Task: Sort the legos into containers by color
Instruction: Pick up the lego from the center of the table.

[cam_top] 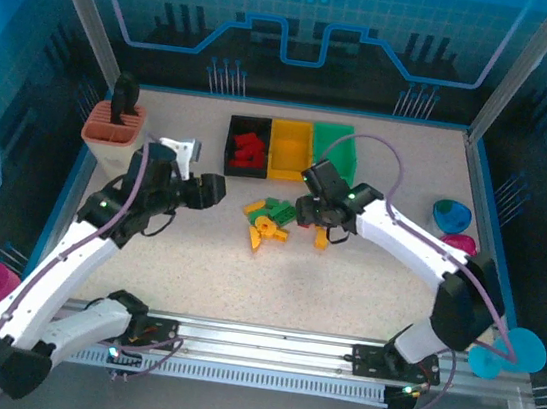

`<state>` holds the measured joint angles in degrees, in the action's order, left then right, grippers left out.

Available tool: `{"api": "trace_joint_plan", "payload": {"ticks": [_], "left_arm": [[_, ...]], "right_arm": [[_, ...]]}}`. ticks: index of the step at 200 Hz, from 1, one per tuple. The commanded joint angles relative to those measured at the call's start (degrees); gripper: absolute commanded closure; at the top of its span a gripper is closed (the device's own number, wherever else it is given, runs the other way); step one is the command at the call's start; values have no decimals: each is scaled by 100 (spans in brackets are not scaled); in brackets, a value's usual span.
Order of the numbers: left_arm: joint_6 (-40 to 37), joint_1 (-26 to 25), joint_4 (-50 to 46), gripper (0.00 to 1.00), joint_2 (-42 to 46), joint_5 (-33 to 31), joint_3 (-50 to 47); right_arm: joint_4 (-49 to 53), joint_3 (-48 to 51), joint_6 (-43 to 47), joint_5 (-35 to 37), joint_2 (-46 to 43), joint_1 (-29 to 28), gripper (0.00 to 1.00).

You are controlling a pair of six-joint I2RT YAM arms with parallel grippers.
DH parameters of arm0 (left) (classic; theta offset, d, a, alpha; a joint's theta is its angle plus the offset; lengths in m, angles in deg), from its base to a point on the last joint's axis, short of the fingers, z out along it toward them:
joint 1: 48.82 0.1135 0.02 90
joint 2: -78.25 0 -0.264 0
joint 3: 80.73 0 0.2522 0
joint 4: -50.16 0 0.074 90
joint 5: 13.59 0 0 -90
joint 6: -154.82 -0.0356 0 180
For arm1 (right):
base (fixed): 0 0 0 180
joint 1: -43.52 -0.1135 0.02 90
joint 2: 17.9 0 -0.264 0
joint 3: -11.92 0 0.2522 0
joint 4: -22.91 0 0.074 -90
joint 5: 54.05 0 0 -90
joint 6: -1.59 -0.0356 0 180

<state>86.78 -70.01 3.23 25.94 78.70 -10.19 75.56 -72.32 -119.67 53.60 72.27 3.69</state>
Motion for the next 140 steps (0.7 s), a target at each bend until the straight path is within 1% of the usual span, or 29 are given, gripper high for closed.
{"api": "trace_joint_plan", "payload": {"ticks": [1,27,68,115,140], "left_arm": [[-200,-32,-659,35,385,84,-179],[-342,-28,-1050,35,886,97,-289],[-557,-31,-1538,35,1310,147,-483],[-490,-42,-1309,34,1837,245,-958],[-473,-42,-1284,35,1940,272,-991]], "right_arm": [[391,-378,-20,142,469,-77,39],[401,-638,-34,116,976,-94,40],[374,-894,-112,108,1524,-79,43],[360,-1125,-152,22,1983,-35,43],[389,-1187,-194,32,2134,-4,44]]}}
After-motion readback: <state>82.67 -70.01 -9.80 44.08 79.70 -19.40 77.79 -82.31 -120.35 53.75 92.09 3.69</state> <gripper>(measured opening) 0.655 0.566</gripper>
